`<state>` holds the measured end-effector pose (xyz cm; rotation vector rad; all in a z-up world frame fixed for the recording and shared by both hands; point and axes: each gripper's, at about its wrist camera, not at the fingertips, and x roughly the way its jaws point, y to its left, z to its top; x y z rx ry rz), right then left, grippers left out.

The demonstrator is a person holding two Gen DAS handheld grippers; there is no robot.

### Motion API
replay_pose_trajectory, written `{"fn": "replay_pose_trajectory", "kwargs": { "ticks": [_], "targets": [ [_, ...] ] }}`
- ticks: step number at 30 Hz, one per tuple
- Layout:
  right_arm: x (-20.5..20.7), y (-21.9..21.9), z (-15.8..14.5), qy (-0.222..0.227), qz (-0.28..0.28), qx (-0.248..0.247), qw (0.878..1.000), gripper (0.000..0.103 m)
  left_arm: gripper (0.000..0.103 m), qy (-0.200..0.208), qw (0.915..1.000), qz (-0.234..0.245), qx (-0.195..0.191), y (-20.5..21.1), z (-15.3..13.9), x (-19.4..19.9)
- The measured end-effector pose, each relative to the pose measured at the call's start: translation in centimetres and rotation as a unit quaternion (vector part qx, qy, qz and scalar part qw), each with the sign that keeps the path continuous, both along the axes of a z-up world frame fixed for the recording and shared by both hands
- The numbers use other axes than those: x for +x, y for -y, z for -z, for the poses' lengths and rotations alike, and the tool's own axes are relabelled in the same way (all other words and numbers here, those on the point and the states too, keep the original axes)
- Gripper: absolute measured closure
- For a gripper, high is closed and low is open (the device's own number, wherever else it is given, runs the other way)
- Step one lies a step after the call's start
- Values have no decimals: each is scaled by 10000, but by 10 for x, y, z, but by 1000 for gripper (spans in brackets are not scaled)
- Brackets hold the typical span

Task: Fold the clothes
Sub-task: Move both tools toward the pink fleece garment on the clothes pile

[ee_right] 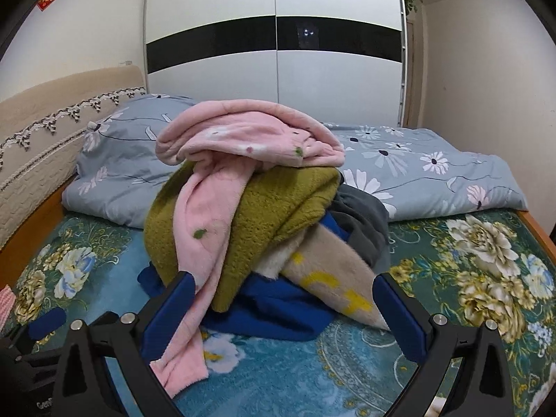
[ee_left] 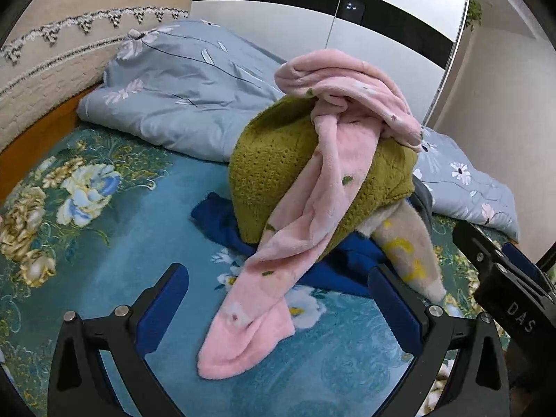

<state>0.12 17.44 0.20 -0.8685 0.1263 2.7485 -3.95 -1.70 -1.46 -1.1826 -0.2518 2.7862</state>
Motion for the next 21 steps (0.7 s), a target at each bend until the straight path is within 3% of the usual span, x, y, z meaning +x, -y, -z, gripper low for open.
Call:
{"fn": "replay_pose_trajectory", "kwargs": {
  "ticks": [5, 10, 21],
  "targets": [
    [-4, 14, -2, -225, -312, 199, 9991, 0, 0, -89, 9999, -104, -42, 0, 4, -5],
    [-8, 19, -2, -323, -232, 282, 9988, 0, 0, -182, 9993, -334, -15, 4, 6, -8],
    [-26, 11, 12, 34, -247, -53, 9997, 0, 0, -18, 9998, -153, -91, 0, 13, -22]
  ]
}}
